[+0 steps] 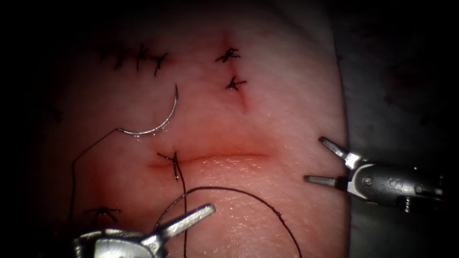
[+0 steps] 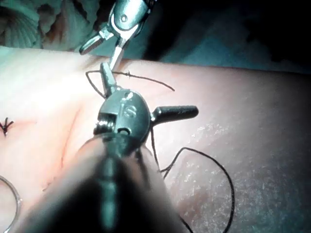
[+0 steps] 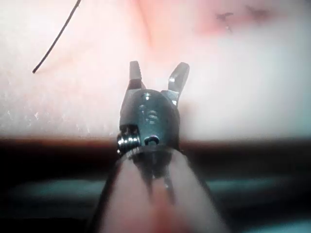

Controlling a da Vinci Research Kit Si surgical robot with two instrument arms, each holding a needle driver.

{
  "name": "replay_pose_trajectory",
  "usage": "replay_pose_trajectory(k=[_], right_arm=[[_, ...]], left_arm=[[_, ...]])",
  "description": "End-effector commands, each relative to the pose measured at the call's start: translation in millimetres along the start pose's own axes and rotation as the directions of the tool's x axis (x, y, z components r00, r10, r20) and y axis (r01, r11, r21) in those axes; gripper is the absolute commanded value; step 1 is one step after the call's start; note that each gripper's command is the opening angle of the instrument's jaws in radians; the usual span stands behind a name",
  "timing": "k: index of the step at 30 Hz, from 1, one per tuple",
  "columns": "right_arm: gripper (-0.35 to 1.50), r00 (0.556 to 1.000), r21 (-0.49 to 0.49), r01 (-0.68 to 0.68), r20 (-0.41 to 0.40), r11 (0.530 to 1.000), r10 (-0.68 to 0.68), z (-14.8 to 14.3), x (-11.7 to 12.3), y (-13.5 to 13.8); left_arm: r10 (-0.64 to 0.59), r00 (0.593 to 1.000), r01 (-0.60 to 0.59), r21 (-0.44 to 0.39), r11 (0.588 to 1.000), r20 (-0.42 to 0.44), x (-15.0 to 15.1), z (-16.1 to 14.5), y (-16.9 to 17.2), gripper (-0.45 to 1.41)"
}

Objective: Wound Closure
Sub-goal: Set the long suture down with the left tool.

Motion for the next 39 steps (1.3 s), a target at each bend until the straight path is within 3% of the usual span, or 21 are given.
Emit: replay_pose_trajectory(k=[1, 3, 4, 6, 8, 15, 21, 25, 26, 28, 33, 37, 39], right_arm=[[1.43, 1.0, 0.003, -0.001, -0.008, 1.0, 0.001, 1.2, 0.1, -0.6], [1.43, 1.0, 0.002, -0.001, -0.007, 1.0, 0.001, 1.3, 0.1, -0.7], [1.43, 1.0, 0.004, -0.001, -0.009, 1.0, 0.001, 1.4, 0.2, -0.7], [1.43, 1.0, 0.004, -0.001, -0.01, 1.0, 0.001, 1.4, 0.2, -0.8], [1.41, 1.0, 0.004, 0.001, -0.012, 1.0, -0.001, 1.3, 0.1, -1.1], [1.4, 0.999, 0.01, -0.045, -0.018, 0.999, 0.045, 1.8, 0.8, -1.5], [1.36, 0.998, 0.015, -0.06, -0.01, 0.998, 0.06, 2.3, 2.1, -0.6], [1.36, 0.997, 0.015, -0.07, -0.008, 0.997, 0.07, 2.5, 2.6, -0.5], [1.38, 0.998, 0.015, -0.069, -0.009, 0.997, 0.069, 2.4, 2.6, -0.7], [1.38, 0.998, 0.015, -0.068, -0.01, 0.998, 0.068, 2.3, 2.5, -0.8], [1.38, 0.997, 0.015, -0.073, -0.01, 0.997, 0.073, 2.4, 2.4, -0.9], [1.41, 0.996, 0.016, -0.085, -0.013, 0.996, 0.085, 2.6, 2.6, -1.1], [1.41, 0.996, 0.016, -0.085, -0.013, 0.996, 0.085, 2.6, 2.6, -1.2]], left_arm=[[-0.008, 1.0, 0.008, 0.008, 1.0, 0.005, -0.9, 0.6, -1.2, 1.18], [-0.016, 1.0, 0.016, 0.016, 1.0, 0.012, -1.5, 0.5, -1.9, 1.09], [-0.022, 1.0, 0.022, 0.023, 1.0, 0.018, -2.3, 0.5, -2.7, 0.91], [-0.023, 0.999, 0.023, 0.031, 0.999, 0.026, -3.7, 0.6, -3.4, 0.83], [-0.012, 0.998, 0.011, 0.014, 1.0, 0.063, -6.1, 0.8, -3.7, 0.61], [0.029, 0.998, -0.023, -0.117, 0.993, 0.054, -9.3, 1.7, -1.7, 0.37], [0.053, 0.999, -0.05, -0.207, 0.977, 0.009, -9.2, 0.0, 0.0, 0.32], [0.098, 0.995, -0.097, -0.27, 0.958, -0.011, -9.2, -3.2, 1.2, 0.47], [0.138, 0.99, -0.139, -0.285, 0.948, -0.024, -8.9, -4.8, 1.2, 0.61], [0.174, 0.985, -0.168, -0.257, 0.952, 0.002, -8.1, -6.9, 0.2, 0.69], [0.207, 0.976, -0.199, -0.105, 0.974, 0.071, -5.3, -11.9, -3.2, 0.57], [0.187, 0.982, -0.188, 0.03, 0.982, 0.028, -3.5, -14.9, -4.0, 1.18], [0.173, 0.984, -0.175, 0.051, 0.983, 0.042, -3.4, -15.2, -4.2, 1.23]])
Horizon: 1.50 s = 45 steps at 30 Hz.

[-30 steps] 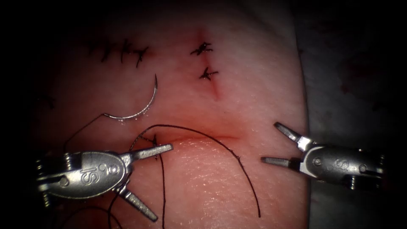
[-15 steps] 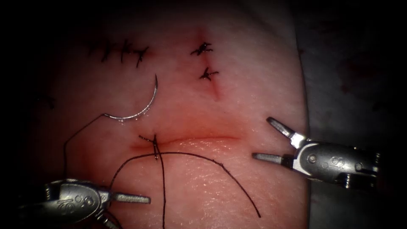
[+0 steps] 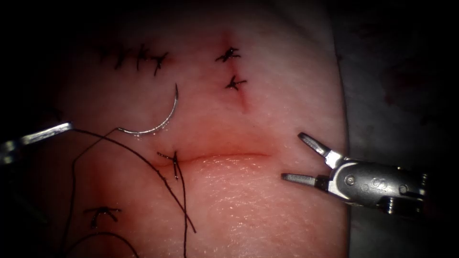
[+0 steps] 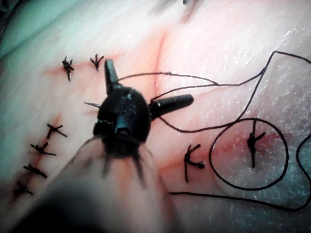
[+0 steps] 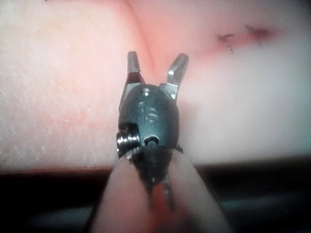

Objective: Wound Closure
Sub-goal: Set the long suture down with the left tool, then pull the long suture off of the left grpper with the right gripper.

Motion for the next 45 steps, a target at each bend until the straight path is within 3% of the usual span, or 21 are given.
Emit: replay_pose_trajectory(k=[1, 5, 6, 7, 9, 14, 18, 25, 30, 33, 34, 35, 36, 37, 43, 45], right_arm=[[1.41, 1.0, 0.002, -0.006, -0.005, 1.0, 0.007, 0.9, 0.0, -0.5], [1.41, 0.999, 0.006, -0.037, -0.007, 0.999, 0.037, 0.7, 0.3, -1.0], [1.4, 0.998, 0.007, -0.061, -0.008, 0.998, 0.061, 0.6, 0.5, -1.2], [1.35, 0.99, 0.021, -0.138, -0.018, 0.99, 0.139, 0.7, 1.0, -1.8], [1.31, 0.966, 0.064, -0.256, -0.023, 0.965, 0.257, 1.6, 2.3, -3.9], [1.35, 0.936, 0.122, -0.351, 0.028, 0.928, 0.35, 3.7, 4.1, -7.3], [1.36, 0.894, 0.155, -0.448, 0.067, 0.881, 0.443, 7.6, 6.0, -10.0], [1.36, 0.841, 0.181, -0.54, 0.14, 0.822, 0.522, 10.1, 5.8, -12.1], [1.35, 0.828, 0.178, -0.559, 0.167, 0.81, 0.535, 10.6, 5.6, -13.1], [1.16, 0.824, 0.174, -0.564, 0.185, 0.807, 0.536, 11.0, 5.3, -13.0], [0.93, 0.824, 0.175, -0.564, 0.184, 0.807, 0.536, 11.1, 5.2, -13.0], [0.93, 0.824, 0.175, -0.564, 0.184, 0.807, 0.536, 11.1, 5.2, -13.0], [-0.22, 0.824, 0.178, -0.564, 0.193, 0.806, 0.533, 11.1, 5.1, -12.8], [-0.35, 0.823, 0.175, -0.564, 0.202, 0.807, 0.532, 11.1, 5.0, -12.7], [-0.35, 0.799, 0.131, -0.597, 0.187, 0.791, 0.572, 9.5, 5.7, -11.4], [-0.35, 0.793, 0.088, -0.603, 0.171, 0.793, 0.584, 5.8, 6.2, -8.8]], left_arm=[[-0.009, 1.0, 0.009, 0.012, 1.0, 0.011, -0.3, 0.6, -0.5, 1.26], [-0.025, 0.999, 0.023, 0.049, 0.999, 0.044, -0.9, 0.3, -0.8, 1.23], [-0.03, 0.999, 0.028, 0.064, 0.998, 0.041, -1.1, 0.4, -0.8, 1.13], [-0.039, 0.999, 0.036, 0.102, 0.994, 0.027, -1.1, 0.7, -0.8, 0.84], [-0.035, 0.999, 0.035, 0.13, 0.991, 0.003, -0.8, 1.1, -0.9, 0.69], [-0.021, 1.0, 0.022, 0.125, 0.992, -0.006, -0.1, 1.7, -0.8, 0.69], [-0.011, 1.0, 0.012, 0.123, 0.992, -0.01, 0.6, 1.9, -0.3, 0.66], [0.001, 1.0, 0.0, 0.122, 0.993, -0.009, 0.8, 1.9, 0.3, 0.59], [0.006, 1.0, -0.005, 0.122, 0.992, -0.01, 1.0, 2.1, 0.3, 0.57], [0.012, 1.0, -0.01, 0.124, 0.992, -0.015, 1.3, 2.4, 0.5, 0.52], [0.013, 1.0, -0.011, 0.121, 0.993, -0.021, 1.4, 2.5, 0.6, 0.51], [0.013, 1.0, -0.011, 0.121, 0.993, -0.021, 1.4, 2.5, 0.6, 0.51], [0.019, 1.0, -0.016, 0.12, 0.993, -0.022, 1.6, 2.5, 0.8, 0.51], [0.019, 1.0, -0.016, 0.119, 0.993, -0.023, 1.7, 2.5, 0.9, 0.51], [0.028, 0.999, -0.025, 0.119, 0.993, -0.021, 2.1, 1.9, 1.2, 0.51], [0.033, 0.999, -0.029, 0.131, 0.991, -0.028, 1.7, 1.5, 1.1, 0.52]])
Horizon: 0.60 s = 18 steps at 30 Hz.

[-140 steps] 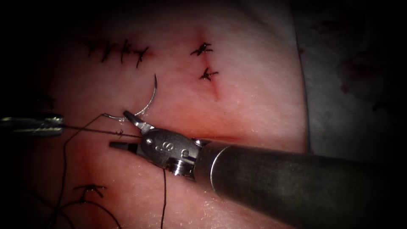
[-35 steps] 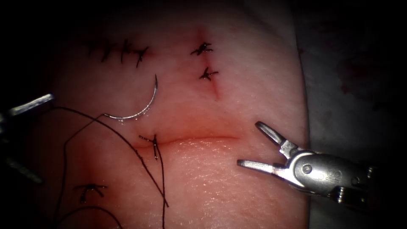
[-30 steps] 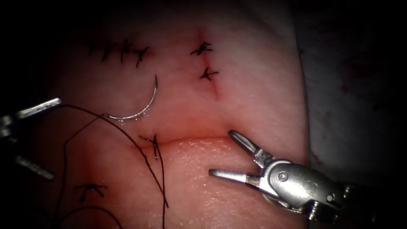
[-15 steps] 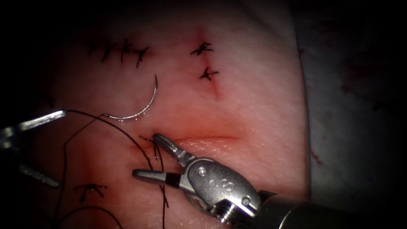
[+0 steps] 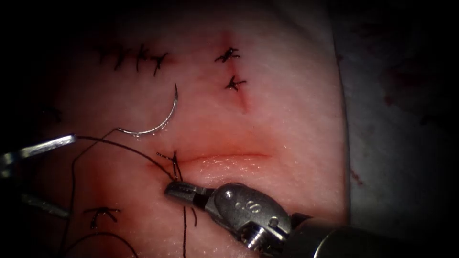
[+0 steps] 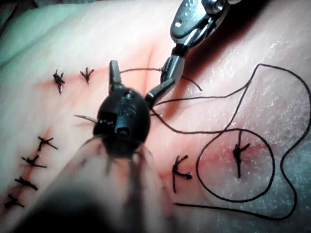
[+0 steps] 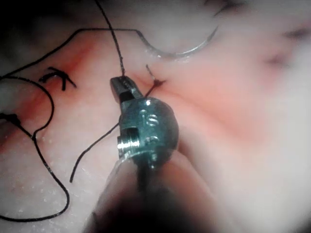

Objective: Wound Closure
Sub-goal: Pull the long suture off of the left grpper with the right gripper.

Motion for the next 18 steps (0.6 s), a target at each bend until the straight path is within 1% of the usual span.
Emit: replay_pose_trajectory(k=[1, 2, 3, 4, 5, 7, 8, 9, 11, 12, 13, 14, 15, 16, 17, 18], right_arm=[[-0.35, 1.0, -0.04, -0.006, -0.009, 0.999, 0.005, -3.0, 0.7, 1.6], [-0.35, 1.0, -0.058, -0.003, -0.012, 0.998, 0.002, -5.0, 1.0, 2.4], [-0.35, 1.0, -0.058, -0.003, -0.012, 0.998, 0.002, -5.0, 1.0, 2.4], [-0.35, 1.0, -0.085, -0.001, -0.016, 0.996, -0.001, -9.7, 1.4, 4.3], [-0.35, 1.0, -0.085, -0.001, -0.016, 0.996, -0.001, -9.7, 1.4, 4.3], [-0.35, 1.0, -0.103, -0.002, -0.026, 0.995, 0.0, -13.7, 1.6, 5.8], [-0.35, 1.0, -0.113, 0.0, -0.024, 0.994, -0.003, -16.1, 1.6, 6.6], [-0.35, 1.0, -0.129, 0.008, -0.011, 0.992, -0.009, -19.3, 1.4, 7.6], [-0.35, 1.0, -0.148, 0.018, 0.001, 0.989, -0.018, -22.7, 1.0, 8.7], [-0.35, 1.0, -0.155, 0.023, 0.007, 0.988, -0.023, -23.9, 0.8, 9.2], [-0.35, 0.999, -0.165, 0.035, 0.028, 0.986, -0.031, -26.4, 0.5, 10.4], [-0.35, 0.999, -0.169, 0.044, 0.033, 0.985, -0.039, -27.3, 0.5, 11.0], [-0.35, 0.997, -0.195, 0.064, 0.048, 0.979, -0.056, -29.2, 0.5, 12.6], [-0.18, 0.995, -0.217, 0.092, 0.065, 0.972, -0.08, -29.9, 0.6, 13.4], [-0.18, 0.995, -0.217, 0.092, 0.065, 0.972, -0.08, -29.9, 0.6, 13.4], [0.32, 0.987, -0.231, 0.148, 0.09, 0.962, -0.13, -30.3, 0.8, 14.4]], left_arm=[[0.009, 1.0, -0.009, 0.005, 1.0, 0.0, -0.6, 0.6, -0.3, 0.52], [0.009, 1.0, -0.009, 0.01, 1.0, 0.005, -0.8, 0.5, -0.3, 0.52], [0.009, 1.0, -0.009, 0.01, 1.0, 0.005, -0.8, 0.5, -0.3, 0.52], [0.009, 1.0, -0.01, 0.015, 1.0, 0.015, -1.2, 0.3, -0.3, 0.61], [0.009, 1.0, -0.01, 0.015, 1.0, 0.015, -1.2, 0.3, -0.3, 0.61], [0.007, 1.0, -0.008, 0.021, 1.0, 0.029, -1.9, 0.3, -0.6, 0.76], [0.006, 0.999, -0.007, 0.027, 1.0, 0.032, -2.2, 0.4, -0.8, 0.81], [0.001, 0.999, -0.002, 0.043, 0.999, 0.035, -2.8, 0.8, -1.3, 0.83], [-0.004, 0.999, 0.002, 0.065, 0.998, 0.032, -3.4, 1.4, -1.7, 0.76], [-0.006, 1.0, 0.003, 0.08, 0.997, 0.03, -3.7, 1.8, -1.9, 0.72], [-0.01, 0.999, 0.006, 0.103, 0.995, 0.041, -4.3, 2.4, -2.2, 0.66], [-0.012, 0.998, 0.005, 0.113, 0.994, 0.056, -4.7, 2.8, -2.4, 0.64], [-0.014, 0.998, 0.005, 0.125, 0.992, 0.067, -5.3, 3.2, -2.6, 0.62], [-0.014, 0.998, 0.006, 0.129, 0.992, 0.067, -5.6, 3.3, -2.7, 0.59], [-0.014, 0.998, 0.006, 0.129, 0.992, 0.067, -5.6, 3.3, -2.7, 0.59], [-0.016, 0.998, 0.007, 0.142, 0.99, 0.064, -5.9, 3.5, -2.9, 0.57]])
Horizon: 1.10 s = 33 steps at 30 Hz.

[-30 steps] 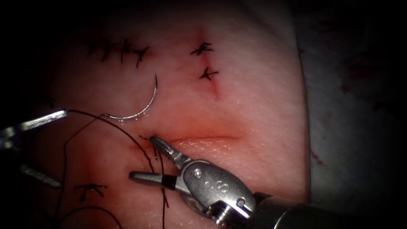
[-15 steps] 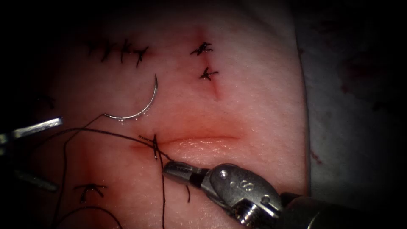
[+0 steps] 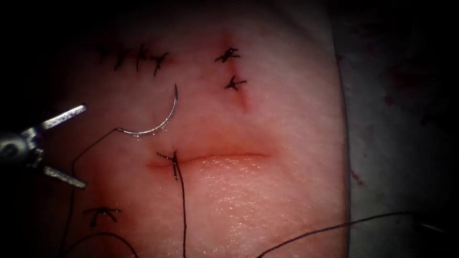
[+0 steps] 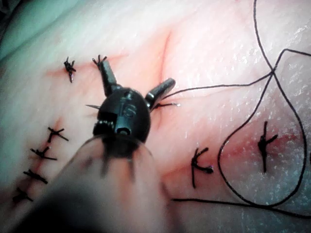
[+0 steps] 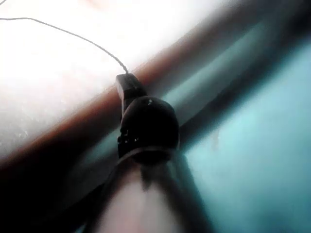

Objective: Wound Closure
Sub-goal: Pull the long suture off of the left grpper with the right gripper.

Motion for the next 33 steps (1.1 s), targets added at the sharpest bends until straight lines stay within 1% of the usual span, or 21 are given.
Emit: replay_pose_trajectory(k=[1, 2, 3, 4, 5, 6, 10, 12, 13, 14, 17, 19, 21, 22, 25, 26, 28, 29, 30, 32, 33], right_arm=[[1.0, 0.999, -0.021, 0.049, 0.013, 0.999, -0.049, 0.7, 0.0, 2.1], [1.43, 0.993, 0.013, 0.118, -0.019, 0.993, -0.118, 1.3, 0.9, 3.1], [1.47, 0.988, 0.029, 0.141, -0.073, 0.99, -0.138, 1.6, 1.4, 3.4], [1.47, 0.984, 0.031, 0.137, -0.119, 0.99, -0.132, 1.8, 1.8, 3.6], [1.47, 0.966, 0.029, 0.205, -0.168, 0.978, -0.197, 2.2, 2.7, 3.8], [1.47, 0.966, 0.029, 0.205, -0.168, 0.978, -0.197, 2.2, 2.7, 3.8], [1.48, 0.924, 0.073, 0.344, -0.202, 0.936, -0.324, 3.4, 4.8, 2.9], [1.48, 0.893, 0.147, 0.424, -0.231, 0.894, -0.385, 4.6, 5.7, 1.4], [1.48, 0.893, 0.147, 0.424, -0.231, 0.894, -0.385, 4.6, 5.7, 1.4], [1.48, 0.88, 0.195, 0.46, -0.233, 0.866, -0.415, 5.4, 6.0, 0.0], [1.48, 0.852, 0.253, 0.52, -0.224, 0.816, -0.474, 6.7, 6.5, -2.0], [1.48, 0.844, 0.272, 0.534, -0.222, 0.8, -0.488, 7.1, 6.6, -2.5], [1.48, 0.827, 0.314, 0.562, -0.223, 0.765, -0.516, 8.8, 6.9, -3.9], [1.48, 0.817, 0.34, 0.577, -0.226, 0.742, -0.531, 9.8, 6.9, -4.8], [1.48, 0.808, 0.376, 0.588, -0.221, 0.716, -0.547, 11.0, 6.8, -5.7], [1.48, 0.804, 0.409, 0.59, -0.226, 0.696, -0.55, 12.8, 6.7, -6.4], [1.48, 0.814, 0.441, 0.576, -0.238, 0.688, -0.53, 14.1, 6.6, -6.1], [1.48, 0.837, 0.458, 0.543, -0.223, 0.704, -0.5, 14.3, 6.7, -5.9], [1.47, 0.864, 0.473, 0.5, -0.205, 0.726, -0.461, 15.1, 7.1, -5.1], [1.43, 0.882, 0.465, 0.469, -0.201, 0.75, -0.427, 16.1, 7.1, -4.7], [1.43, 0.902, 0.455, 0.431, -0.204, 0.779, -0.38, 16.7, 6.8, -4.6]], left_arm=[[0.0, 1.0, 0.0, 0.01, 1.0, -0.004, -0.5, 0.9, -0.2, 0.52], [0.007, 1.0, -0.007, 0.024, 1.0, -0.003, -0.7, 1.5, 0.0, 0.49], [0.009, 1.0, -0.009, 0.023, 1.0, -0.009, -0.7, 1.7, 0.1, 0.47], [0.011, 1.0, -0.01, 0.021, 1.0, -0.017, -0.7, 1.9, 0.3, 0.42], [0.012, 1.0, -0.012, 0.018, 1.0, -0.028, -0.5, 2.3, 0.6, 0.41], [0.012, 1.0, -0.012, 0.018, 1.0, -0.028, -0.5, 2.3, 0.6, 0.41], [0.013, 0.998, -0.012, 0.012, 1.0, -0.055, 0.0, 2.9, 1.0, 0.29], [0.019, 0.996, -0.02, -0.013, 1.0, -0.092, 0.1, 3.1, 1.4, 0.27], [0.019, 0.996, -0.02, -0.013, 1.0, -0.092, 0.1, 3.1, 1.4, 0.27], [0.018, 0.993, -0.021, -0.024, 0.999, -0.116, 0.1, 3.3, 1.8, 0.27], [-0.043, 0.989, 0.038, -0.04, 0.998, -0.141, 0.0, 3.7, 2.7, 0.32], [-0.052, 0.988, 0.046, -0.045, 0.998, -0.143, 0.0, 3.8, 3.0, 0.36], [-0.068, 0.986, 0.06, -0.058, 0.997, -0.152, 0.1, 4.3, 3.7, 0.39], [-0.079, 0.986, 0.068, -0.077, 0.995, -0.149, 0.3, 5.0, 4.5, 0.39], [-0.076, 0.985, 0.061, -0.098, 0.993, -0.156, 0.5, 6.1, 5.4, 0.41], [-0.07, 0.986, 0.051, -0.128, 0.99, -0.153, 0.9, 8.2, 7.0, 0.39], [-0.057, 0.987, 0.031, -0.166, 0.986, -0.15, 1.5, 10.8, 8.5, 0.39], [-0.05, 0.987, 0.023, -0.174, 0.985, -0.152, 1.7, 11.4, 8.9, 0.44], [-0.04, 0.984, 0.008, -0.181, 0.983, -0.172, 1.9, 12.4, 9.4, 0.41], [-0.041, 0.982, 0.005, -0.191, 0.982, -0.186, 2.0, 12.5, 9.2, 0.29], [-0.04, 0.982, 0.004, -0.191, 0.982, -0.185, 1.9, 12.4, 9.0, 0.2]])
